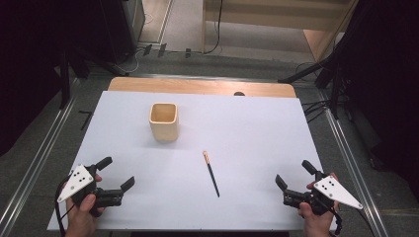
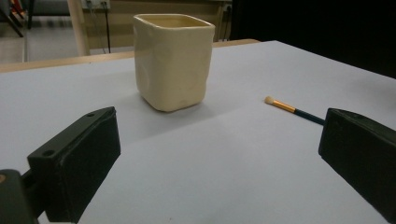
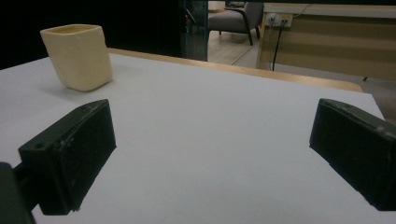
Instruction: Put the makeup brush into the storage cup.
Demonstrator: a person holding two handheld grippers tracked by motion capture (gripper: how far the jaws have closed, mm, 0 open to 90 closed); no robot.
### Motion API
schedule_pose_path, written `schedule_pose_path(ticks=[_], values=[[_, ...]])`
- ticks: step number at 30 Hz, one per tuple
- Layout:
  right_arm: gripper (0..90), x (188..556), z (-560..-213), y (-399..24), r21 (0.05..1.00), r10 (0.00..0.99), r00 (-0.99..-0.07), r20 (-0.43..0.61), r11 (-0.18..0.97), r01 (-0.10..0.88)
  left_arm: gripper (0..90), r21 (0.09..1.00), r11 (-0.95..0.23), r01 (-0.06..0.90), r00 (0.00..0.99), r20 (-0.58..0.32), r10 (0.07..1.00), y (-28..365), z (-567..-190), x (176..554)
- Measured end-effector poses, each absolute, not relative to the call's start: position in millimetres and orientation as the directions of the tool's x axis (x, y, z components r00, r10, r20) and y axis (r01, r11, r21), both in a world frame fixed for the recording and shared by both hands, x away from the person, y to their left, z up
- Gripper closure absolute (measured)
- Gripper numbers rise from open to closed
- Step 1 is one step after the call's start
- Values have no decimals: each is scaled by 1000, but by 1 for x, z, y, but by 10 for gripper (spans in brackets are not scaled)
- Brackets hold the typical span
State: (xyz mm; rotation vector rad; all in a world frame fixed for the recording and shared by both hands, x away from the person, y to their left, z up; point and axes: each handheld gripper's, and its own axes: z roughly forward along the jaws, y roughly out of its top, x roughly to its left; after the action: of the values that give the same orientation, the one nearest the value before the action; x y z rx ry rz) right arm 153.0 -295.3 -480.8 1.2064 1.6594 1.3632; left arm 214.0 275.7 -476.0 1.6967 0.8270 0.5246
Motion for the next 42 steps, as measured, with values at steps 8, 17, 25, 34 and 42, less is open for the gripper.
schedule_pose_path(ticks=[8,17,25,34,42], values=[[11,153,-478,-290,967,940,-336,57,32,252,0,959,-125,254,653,-75,753,276,-476,213],[11,156,-471,-277,963,935,-353,46,51,263,0,959,-124,254,649,-74,758,277,-476,213],[12,163,-462,-267,962,926,-374,54,52,269,0,959,-140,246,651,-57,757,275,-477,213],[12,174,-456,-248,962,906,-420,49,71,264,0,958,-151,243,652,-47,757,273,-477,213],[13,183,-450,-230,961,889,-456,45,85,261,0,958,-157,239,654,-39,756,272,-477,213]])
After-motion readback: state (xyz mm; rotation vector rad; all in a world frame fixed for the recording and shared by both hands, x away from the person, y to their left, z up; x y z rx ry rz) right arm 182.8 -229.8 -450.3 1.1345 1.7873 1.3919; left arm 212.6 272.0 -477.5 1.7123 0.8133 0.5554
